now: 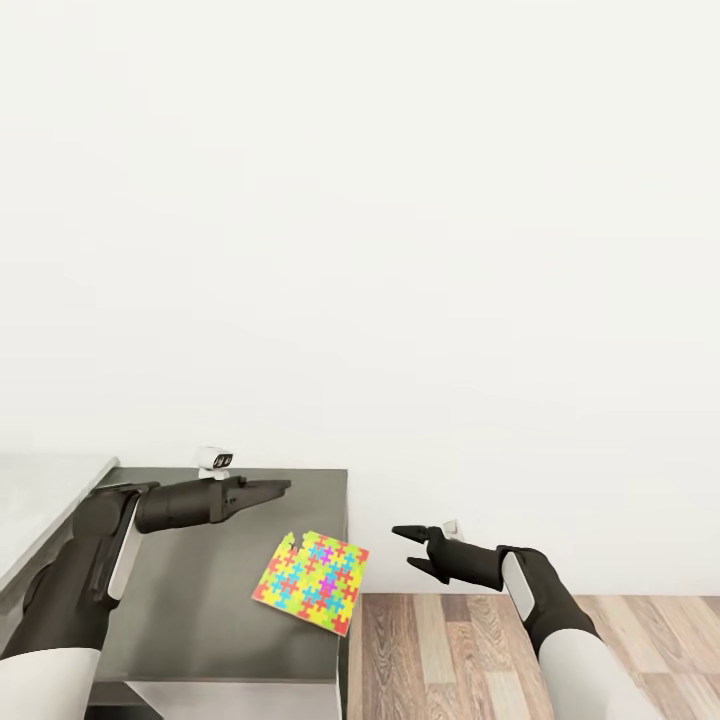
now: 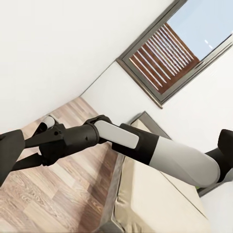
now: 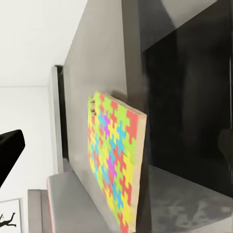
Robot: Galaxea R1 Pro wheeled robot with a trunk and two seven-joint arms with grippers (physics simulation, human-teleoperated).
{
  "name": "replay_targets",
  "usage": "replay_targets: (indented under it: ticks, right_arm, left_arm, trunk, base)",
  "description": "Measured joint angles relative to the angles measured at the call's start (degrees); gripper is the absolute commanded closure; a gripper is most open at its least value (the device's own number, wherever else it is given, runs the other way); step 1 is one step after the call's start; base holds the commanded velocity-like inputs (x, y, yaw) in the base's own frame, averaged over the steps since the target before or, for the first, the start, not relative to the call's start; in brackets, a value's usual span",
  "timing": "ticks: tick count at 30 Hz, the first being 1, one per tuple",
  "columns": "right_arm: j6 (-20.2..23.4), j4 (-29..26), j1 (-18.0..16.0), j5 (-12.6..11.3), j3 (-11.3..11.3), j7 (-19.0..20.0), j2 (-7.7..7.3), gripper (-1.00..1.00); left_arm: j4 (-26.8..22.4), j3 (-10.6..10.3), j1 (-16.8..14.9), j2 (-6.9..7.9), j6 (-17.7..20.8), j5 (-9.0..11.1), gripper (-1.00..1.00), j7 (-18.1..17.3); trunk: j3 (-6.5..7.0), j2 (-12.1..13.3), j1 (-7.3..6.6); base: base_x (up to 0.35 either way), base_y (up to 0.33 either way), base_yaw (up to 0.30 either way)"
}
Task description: Put all the toys in the child's room - the three board games (two on the bed and one on the table), the two jigsaw puzzles on the table, and the tennis ball on the table - inside the toy box on the table in the child's room.
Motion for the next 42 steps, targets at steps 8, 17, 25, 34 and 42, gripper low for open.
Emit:
replay_targets:
  ticks: [8, 17, 25, 34, 42]
  right_arm:
    - [-0.04, 0.0, 0.0, -0.02, 0.0, -0.01, -0.03, -1.0]
    - [-0.09, -0.01, 0.0, 0.06, -0.02, 0.03, -0.09, -1.0]
    - [-0.09, -0.01, 0.0, 0.07, -0.05, 0.03, -0.1, -1.0]
    - [-0.09, -0.01, 0.0, 0.05, -0.07, 0.03, -0.05, -1.0]
    - [-0.1, -0.01, 0.0, 0.08, -0.08, 0.03, -0.06, -1.0]
  left_arm:
    - [0.0, 0.0, 0.0, 0.0, 0.02, -0.12, -1.0, 0.0]
    - [0.01, -0.08, 0.0, -0.07, -0.07, -0.16, -1.0, 0.0]
    - [0.02, -0.03, 0.0, -0.02, -0.03, -0.01, -1.0, 0.0]
    - [0.01, -0.03, 0.0, -0.07, 0.02, -0.06, -1.0, 0.0]
    - [0.02, -0.04, 0.0, -0.08, 0.02, -0.05, -1.0, 0.0]
  trunk:
    - [0.0, 0.0, 0.0]
    - [0.0, 0.0, 0.0]
    - [-0.89, -1.99, 1.09]
    - [-2.34, -5.22, 2.86]
    - [-3.23, -7.21, 3.95]
  base:
    - [0.0, 0.262, 0.0]
    - [0.0, 0.065, 0.0]
    - [0.0, 0.002, 0.0]
    - [0.0, 0.0, 0.0]
    - [0.0, 0.0, 0.0]
